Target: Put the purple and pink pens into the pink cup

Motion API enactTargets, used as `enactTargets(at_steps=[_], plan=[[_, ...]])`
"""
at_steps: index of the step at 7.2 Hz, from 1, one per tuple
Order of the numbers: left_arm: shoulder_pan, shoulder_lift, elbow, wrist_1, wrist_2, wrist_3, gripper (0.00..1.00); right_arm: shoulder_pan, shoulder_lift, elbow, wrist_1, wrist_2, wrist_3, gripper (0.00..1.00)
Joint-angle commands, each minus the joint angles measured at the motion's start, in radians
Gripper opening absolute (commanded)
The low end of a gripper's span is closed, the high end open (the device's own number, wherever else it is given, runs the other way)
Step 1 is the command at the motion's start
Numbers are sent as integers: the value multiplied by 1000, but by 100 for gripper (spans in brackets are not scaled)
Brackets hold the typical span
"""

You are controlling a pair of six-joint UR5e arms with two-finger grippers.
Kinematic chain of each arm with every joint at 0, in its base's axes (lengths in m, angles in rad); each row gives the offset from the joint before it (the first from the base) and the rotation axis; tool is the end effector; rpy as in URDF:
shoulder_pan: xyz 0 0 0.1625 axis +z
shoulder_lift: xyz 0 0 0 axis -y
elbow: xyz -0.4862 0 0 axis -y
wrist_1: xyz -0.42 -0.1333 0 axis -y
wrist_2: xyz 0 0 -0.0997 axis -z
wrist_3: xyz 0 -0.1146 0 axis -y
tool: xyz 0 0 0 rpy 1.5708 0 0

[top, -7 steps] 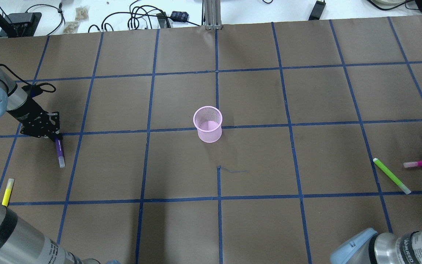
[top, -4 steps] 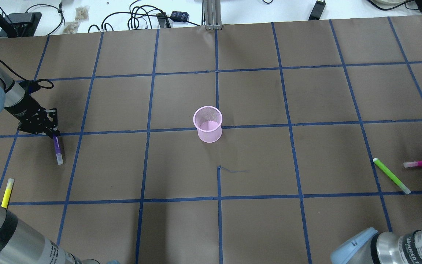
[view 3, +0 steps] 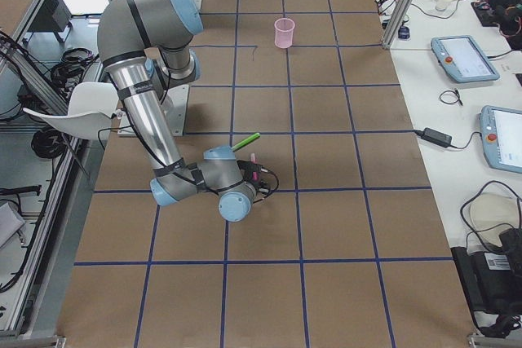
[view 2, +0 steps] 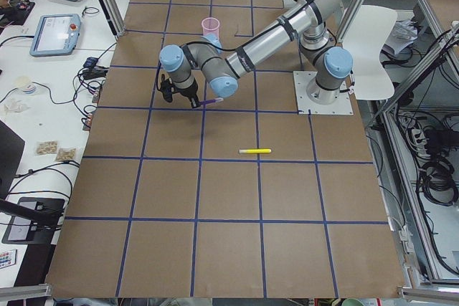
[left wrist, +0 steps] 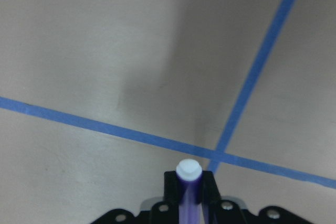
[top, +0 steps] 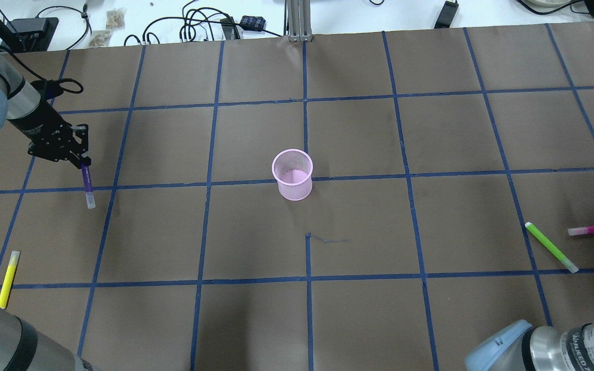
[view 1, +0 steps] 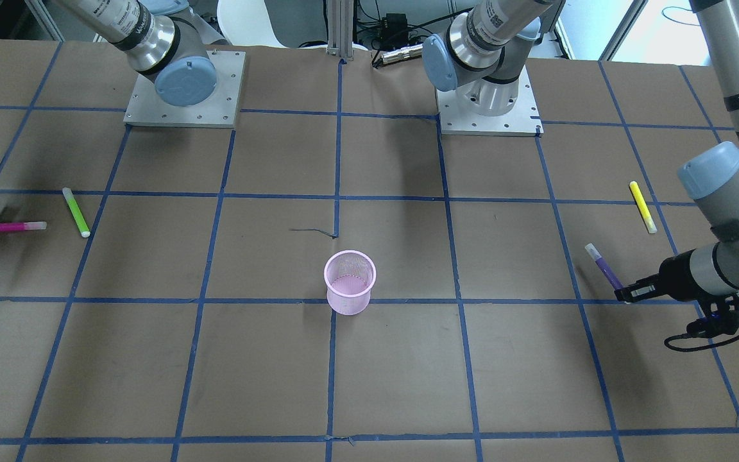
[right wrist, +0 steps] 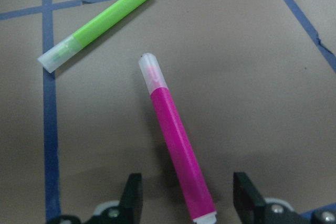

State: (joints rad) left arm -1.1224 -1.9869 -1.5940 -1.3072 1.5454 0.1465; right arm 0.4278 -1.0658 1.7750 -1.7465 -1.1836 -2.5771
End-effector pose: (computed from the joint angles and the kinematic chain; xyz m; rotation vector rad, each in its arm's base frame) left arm 0.1611 -0.6491 0.2984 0.4629 -3.0208 -0.2460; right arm -0.4598 -0.4037 0.1724 -1.6365 2.0933 -0.7054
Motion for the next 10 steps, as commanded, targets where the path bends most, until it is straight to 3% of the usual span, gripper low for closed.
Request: enactTargets(at_steps=[1,4,8,10], plan=[[-30,51,6,-12,4,-39,1,2,0,0,-1,-1,-3,54],[-158,153,6,-108,13,-171,1,3,3,0,-1,2,-3,52],[-232,394,6,-311,59,-209,2,3,21,0,-1,1,-35,48],[-305,441,6,-291,59,-191,2,2,18,-3,-10,-5,-38,17]])
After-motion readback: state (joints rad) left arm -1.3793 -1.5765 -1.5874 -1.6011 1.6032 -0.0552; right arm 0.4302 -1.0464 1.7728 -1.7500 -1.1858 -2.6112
